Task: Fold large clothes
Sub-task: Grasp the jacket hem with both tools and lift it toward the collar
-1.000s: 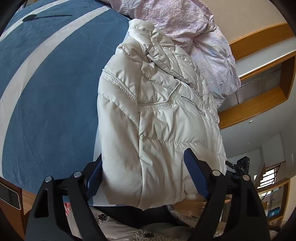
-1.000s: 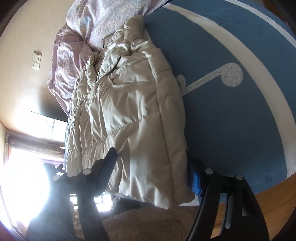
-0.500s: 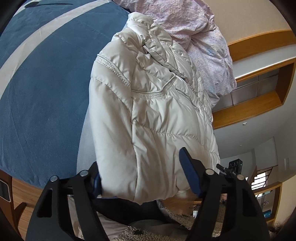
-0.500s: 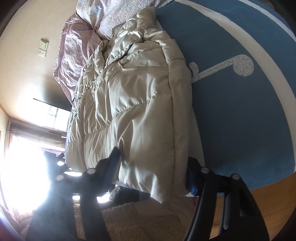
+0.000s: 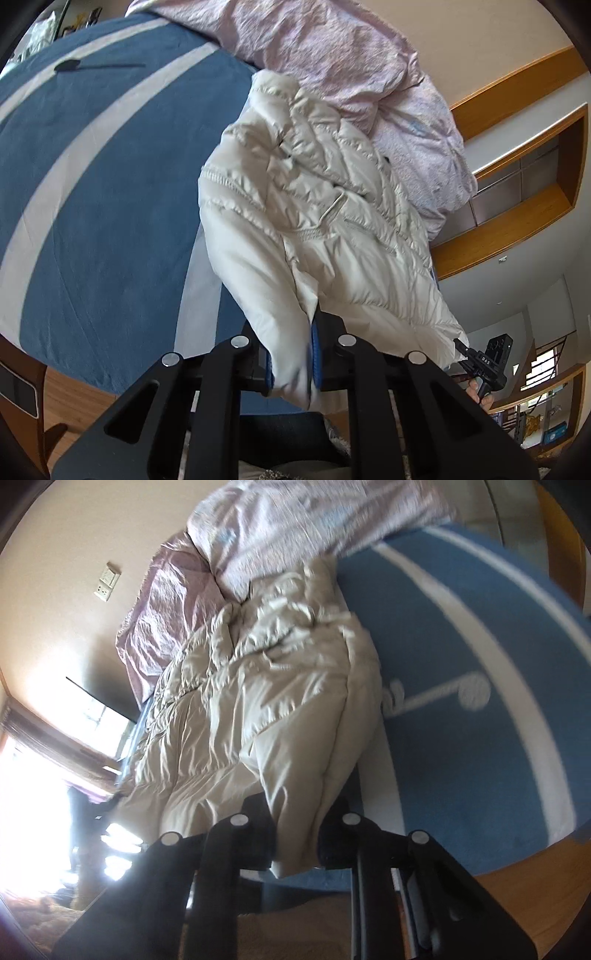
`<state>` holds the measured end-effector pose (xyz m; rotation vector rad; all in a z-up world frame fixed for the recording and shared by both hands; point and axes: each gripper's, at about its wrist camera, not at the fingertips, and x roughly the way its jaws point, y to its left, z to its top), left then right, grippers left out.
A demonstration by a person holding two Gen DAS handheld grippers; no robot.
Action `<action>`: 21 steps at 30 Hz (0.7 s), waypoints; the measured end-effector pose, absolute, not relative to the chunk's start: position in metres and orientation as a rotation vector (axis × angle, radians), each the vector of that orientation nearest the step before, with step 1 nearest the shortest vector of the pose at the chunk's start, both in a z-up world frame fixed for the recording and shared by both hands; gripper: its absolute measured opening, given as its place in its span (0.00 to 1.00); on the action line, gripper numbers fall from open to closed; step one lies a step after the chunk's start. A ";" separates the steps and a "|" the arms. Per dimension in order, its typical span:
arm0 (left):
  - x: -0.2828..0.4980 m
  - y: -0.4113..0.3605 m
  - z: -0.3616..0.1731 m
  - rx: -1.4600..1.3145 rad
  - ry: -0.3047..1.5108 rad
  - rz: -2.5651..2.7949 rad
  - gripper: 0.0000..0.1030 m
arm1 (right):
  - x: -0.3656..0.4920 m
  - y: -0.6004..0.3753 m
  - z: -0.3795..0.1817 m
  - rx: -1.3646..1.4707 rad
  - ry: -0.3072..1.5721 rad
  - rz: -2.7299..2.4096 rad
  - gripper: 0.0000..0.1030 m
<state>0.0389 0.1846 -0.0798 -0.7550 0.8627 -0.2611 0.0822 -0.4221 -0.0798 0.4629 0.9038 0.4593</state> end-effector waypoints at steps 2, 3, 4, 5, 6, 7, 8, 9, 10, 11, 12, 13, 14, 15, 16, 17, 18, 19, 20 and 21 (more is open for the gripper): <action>0.039 0.189 -0.071 -0.757 0.832 -0.260 0.13 | 0.081 -0.421 -0.072 0.443 0.861 0.439 0.16; 0.040 0.190 -0.067 -0.757 0.822 -0.259 0.13 | 0.081 -0.421 -0.070 0.440 0.848 0.431 0.16; 0.041 0.191 -0.063 -0.757 0.811 -0.257 0.13 | 0.081 -0.424 -0.067 0.438 0.835 0.427 0.15; 0.042 0.190 -0.060 -0.756 0.805 -0.258 0.13 | 0.081 -0.424 -0.063 0.433 0.814 0.416 0.15; 0.043 0.189 -0.055 -0.750 0.797 -0.259 0.13 | 0.081 -0.423 -0.059 0.425 0.791 0.404 0.15; 0.045 0.189 -0.050 -0.742 0.785 -0.259 0.13 | 0.080 -0.422 -0.054 0.418 0.767 0.394 0.15; 0.046 0.189 -0.047 -0.739 0.777 -0.259 0.13 | 0.081 -0.421 -0.049 0.411 0.741 0.382 0.15; 0.048 0.190 -0.041 -0.737 0.765 -0.260 0.13 | 0.082 -0.420 -0.043 0.406 0.717 0.374 0.15; 0.051 0.191 -0.035 -0.737 0.750 -0.261 0.13 | 0.083 -0.419 -0.036 0.408 0.685 0.367 0.15; 0.054 0.192 -0.029 -0.735 0.734 -0.262 0.13 | 0.085 -0.419 -0.030 0.413 0.663 0.362 0.15; 0.055 0.193 -0.023 -0.733 0.720 -0.263 0.13 | 0.088 -0.418 -0.024 0.423 0.635 0.358 0.15; 0.060 0.194 -0.014 -0.726 0.695 -0.267 0.13 | 0.092 -0.419 -0.016 0.436 0.597 0.354 0.15; 0.063 0.194 -0.006 -0.719 0.676 -0.269 0.13 | 0.095 -0.418 -0.010 0.443 0.574 0.350 0.15; 0.068 0.194 0.003 -0.711 0.653 -0.273 0.13 | 0.101 -0.417 -0.003 0.449 0.543 0.343 0.15; 0.072 0.194 0.010 -0.704 0.638 -0.276 0.13 | 0.106 -0.415 0.001 0.451 0.524 0.336 0.15; 0.079 0.194 0.020 -0.693 0.614 -0.275 0.13 | 0.113 -0.413 0.009 0.451 0.494 0.326 0.15; 0.086 0.194 0.029 -0.679 0.592 -0.271 0.13 | 0.120 -0.412 0.014 0.453 0.472 0.318 0.15; 0.093 0.194 0.037 -0.671 0.573 -0.266 0.13 | 0.126 -0.411 0.017 0.457 0.459 0.314 0.15; 0.098 0.195 0.042 -0.670 0.563 -0.264 0.13 | 0.135 -0.409 0.022 0.463 0.442 0.309 0.15; 0.107 0.195 0.049 -0.672 0.552 -0.262 0.13 | 0.144 -0.407 0.026 0.467 0.426 0.303 0.15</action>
